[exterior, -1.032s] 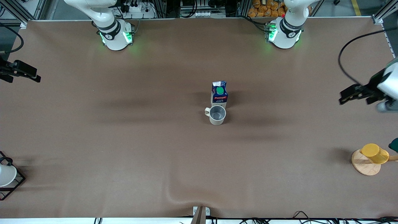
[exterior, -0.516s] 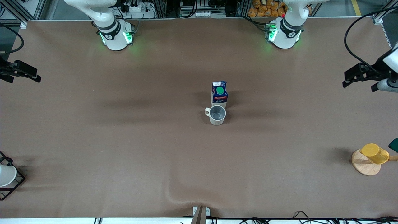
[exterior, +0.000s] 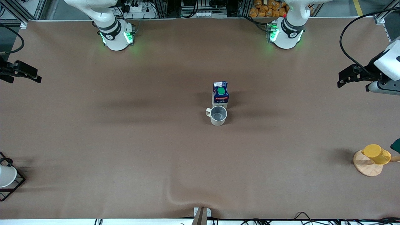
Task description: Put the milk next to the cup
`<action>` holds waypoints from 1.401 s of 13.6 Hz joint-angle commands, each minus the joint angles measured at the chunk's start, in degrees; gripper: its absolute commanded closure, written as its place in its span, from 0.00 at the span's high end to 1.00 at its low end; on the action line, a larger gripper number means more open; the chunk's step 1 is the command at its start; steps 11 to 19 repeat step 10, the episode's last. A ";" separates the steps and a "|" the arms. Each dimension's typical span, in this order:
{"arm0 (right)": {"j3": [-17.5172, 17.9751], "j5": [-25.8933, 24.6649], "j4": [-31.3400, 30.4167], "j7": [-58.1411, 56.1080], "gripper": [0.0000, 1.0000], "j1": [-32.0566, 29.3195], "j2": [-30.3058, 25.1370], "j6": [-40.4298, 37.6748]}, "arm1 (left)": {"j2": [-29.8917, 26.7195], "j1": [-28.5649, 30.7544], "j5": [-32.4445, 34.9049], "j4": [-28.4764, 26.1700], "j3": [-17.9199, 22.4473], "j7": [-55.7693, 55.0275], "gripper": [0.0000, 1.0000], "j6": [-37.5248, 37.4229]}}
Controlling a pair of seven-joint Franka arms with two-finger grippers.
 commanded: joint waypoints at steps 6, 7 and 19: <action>-0.01 -0.63 -0.06 0.75 1.00 -0.09 -0.22 0.18 | -0.99 -0.45 2.35 -1.98 0.78 0.90 1.00 0.95; -0.01 -0.63 -0.06 0.75 1.00 -0.09 -0.22 0.18 | -0.99 -0.19 2.00 -1.89 0.87 0.90 1.00 1.04; -0.01 -0.63 -0.06 0.75 1.00 0.00 -0.22 0.00 | -1.07 -0.10 1.38 -1.80 0.60 -0.50 1.00 1.04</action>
